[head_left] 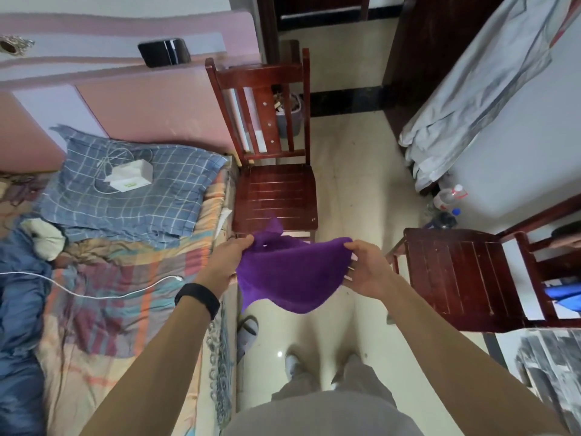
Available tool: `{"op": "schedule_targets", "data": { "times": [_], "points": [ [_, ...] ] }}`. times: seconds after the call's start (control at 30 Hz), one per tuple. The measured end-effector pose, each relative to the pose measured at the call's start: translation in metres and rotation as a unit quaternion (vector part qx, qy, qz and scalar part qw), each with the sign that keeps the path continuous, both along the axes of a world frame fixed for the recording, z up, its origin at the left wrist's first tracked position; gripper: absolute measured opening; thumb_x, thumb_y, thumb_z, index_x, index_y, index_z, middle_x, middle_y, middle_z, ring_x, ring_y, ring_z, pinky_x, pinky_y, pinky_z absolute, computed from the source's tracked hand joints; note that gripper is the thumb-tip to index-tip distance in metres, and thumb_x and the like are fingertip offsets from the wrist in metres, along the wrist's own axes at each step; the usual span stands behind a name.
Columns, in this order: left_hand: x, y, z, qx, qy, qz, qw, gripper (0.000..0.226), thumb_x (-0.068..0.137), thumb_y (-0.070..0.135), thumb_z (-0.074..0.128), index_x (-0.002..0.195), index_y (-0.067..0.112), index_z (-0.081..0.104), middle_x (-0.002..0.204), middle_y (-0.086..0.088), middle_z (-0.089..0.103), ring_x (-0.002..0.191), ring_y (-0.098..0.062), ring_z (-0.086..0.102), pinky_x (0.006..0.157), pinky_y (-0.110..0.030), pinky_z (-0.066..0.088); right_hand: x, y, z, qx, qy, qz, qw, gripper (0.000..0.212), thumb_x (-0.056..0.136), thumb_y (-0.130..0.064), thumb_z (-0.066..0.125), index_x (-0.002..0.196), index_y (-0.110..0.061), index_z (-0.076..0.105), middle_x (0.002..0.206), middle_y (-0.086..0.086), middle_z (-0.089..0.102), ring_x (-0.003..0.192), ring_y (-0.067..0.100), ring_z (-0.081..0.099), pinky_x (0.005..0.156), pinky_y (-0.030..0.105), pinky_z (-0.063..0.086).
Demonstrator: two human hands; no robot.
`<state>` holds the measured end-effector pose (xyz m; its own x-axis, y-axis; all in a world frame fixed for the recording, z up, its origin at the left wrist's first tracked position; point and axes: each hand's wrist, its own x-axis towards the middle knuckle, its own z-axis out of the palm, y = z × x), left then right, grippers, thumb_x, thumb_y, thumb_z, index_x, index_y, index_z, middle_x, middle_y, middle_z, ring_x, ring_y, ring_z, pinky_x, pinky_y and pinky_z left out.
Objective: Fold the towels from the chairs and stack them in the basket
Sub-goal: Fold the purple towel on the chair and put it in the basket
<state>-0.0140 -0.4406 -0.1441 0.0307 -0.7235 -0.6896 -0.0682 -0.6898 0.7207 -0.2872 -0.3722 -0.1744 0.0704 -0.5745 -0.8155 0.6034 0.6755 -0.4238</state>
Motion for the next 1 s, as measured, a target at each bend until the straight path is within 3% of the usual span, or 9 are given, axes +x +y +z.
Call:
{"op": "schedule_targets", "data": {
  "times": [0.07,0.13,0.27,0.37,0.53,0.7,0.8,0.9,1.0],
  "points": [
    [0.007,0.002,-0.005,-0.02,-0.036,0.026,0.999,0.013,0.098,0.031,0.059,0.093,0.02,0.065,0.076,0.0,0.065,0.053,-0.007,0.06,0.045,-0.018,0.044,-0.005,0.0,-0.004,-0.009,-0.023,-0.044,0.999,0.028,0.075,-0.021,0.065,0.102,-0.015,0.061,0.098,0.007,0.061,0.097,0.027,0.059,0.08,0.038,0.053],
    [0.014,0.002,-0.011,-0.024,-0.024,0.031,0.999,0.014,0.1,0.033,0.056,0.096,0.022,0.064,0.081,0.003,0.065,0.067,-0.011,0.063,0.055,-0.023,0.047,-0.011,0.001,-0.003,-0.004,-0.032,-0.057,0.998,0.023,0.077,-0.029,0.068,0.095,-0.015,0.061,0.091,0.007,0.065,0.09,0.027,0.063,0.077,0.039,0.055],
    [0.013,0.001,-0.013,-0.022,0.003,0.071,0.997,0.018,0.103,0.024,0.045,0.093,0.021,0.06,0.076,0.008,0.07,0.084,-0.013,0.068,0.065,-0.028,0.038,-0.025,0.003,-0.003,0.007,-0.021,-0.04,0.999,0.035,0.08,-0.03,0.073,0.111,-0.016,0.063,0.1,0.011,0.071,0.092,0.03,0.066,0.073,0.037,0.058],
    [-0.001,0.001,-0.005,-0.012,0.032,0.103,0.994,0.022,0.096,0.019,0.042,0.079,0.02,0.054,0.066,0.005,0.061,0.066,-0.012,0.061,0.066,-0.029,0.041,-0.033,0.003,-0.005,-0.006,-0.003,-0.033,0.999,0.046,0.068,-0.024,0.077,0.111,-0.017,0.063,0.115,0.012,0.065,0.102,0.033,0.063,0.088,0.043,0.053],
    [-0.011,0.001,0.006,-0.027,0.071,0.145,0.987,0.014,0.093,0.026,0.058,0.084,0.016,0.059,0.072,-0.003,0.06,0.059,-0.015,0.055,0.06,-0.028,0.043,-0.046,0.003,-0.004,0.083,0.018,-0.013,0.996,0.054,0.077,-0.051,0.078,0.109,-0.012,0.062,0.086,0.01,0.068,0.089,0.032,0.068,0.09,0.045,0.056],
    [-0.002,-0.003,0.002,-0.043,0.035,0.137,0.989,0.014,0.088,0.012,0.067,0.077,0.012,0.058,0.069,-0.006,0.06,0.051,-0.014,0.054,0.043,-0.023,0.042,-0.049,0.004,-0.009,0.11,0.105,0.069,0.986,0.023,0.091,-0.012,0.067,0.113,-0.009,0.063,0.087,0.009,0.066,0.082,0.021,0.065,0.067,0.032,0.056],
    [0.001,0.0,0.002,0.009,0.031,0.088,0.996,0.008,0.091,0.011,0.061,0.083,0.011,0.061,0.076,-0.007,0.063,0.061,-0.02,0.057,0.051,-0.028,0.044,-0.053,0.002,-0.015,0.098,0.138,0.074,0.983,0.03,0.093,-0.001,0.056,0.121,-0.005,0.064,0.091,0.009,0.066,0.079,0.021,0.065,0.058,0.031,0.058],
    [0.006,0.007,0.006,0.099,0.015,0.041,0.994,0.006,0.091,0.011,0.05,0.087,0.015,0.053,0.082,-0.005,0.058,0.073,-0.02,0.056,0.063,-0.033,0.045,-0.057,-0.003,-0.012,0.065,0.15,0.064,0.985,0.024,0.088,-0.003,0.056,0.11,-0.008,0.065,0.105,0.005,0.063,0.087,0.019,0.061,0.079,0.03,0.05],
    [0.014,0.012,0.008,0.16,-0.003,-0.008,0.987,0.01,0.083,0.009,0.045,0.092,0.013,0.046,0.092,-0.007,0.056,0.086,-0.022,0.056,0.069,-0.038,0.045,-0.062,-0.005,-0.006,0.066,0.151,0.088,0.982,0.015,0.089,-0.025,0.063,0.099,-0.014,0.064,0.104,-0.001,0.066,0.101,0.017,0.06,0.103,0.035,0.037]
  ]
}}
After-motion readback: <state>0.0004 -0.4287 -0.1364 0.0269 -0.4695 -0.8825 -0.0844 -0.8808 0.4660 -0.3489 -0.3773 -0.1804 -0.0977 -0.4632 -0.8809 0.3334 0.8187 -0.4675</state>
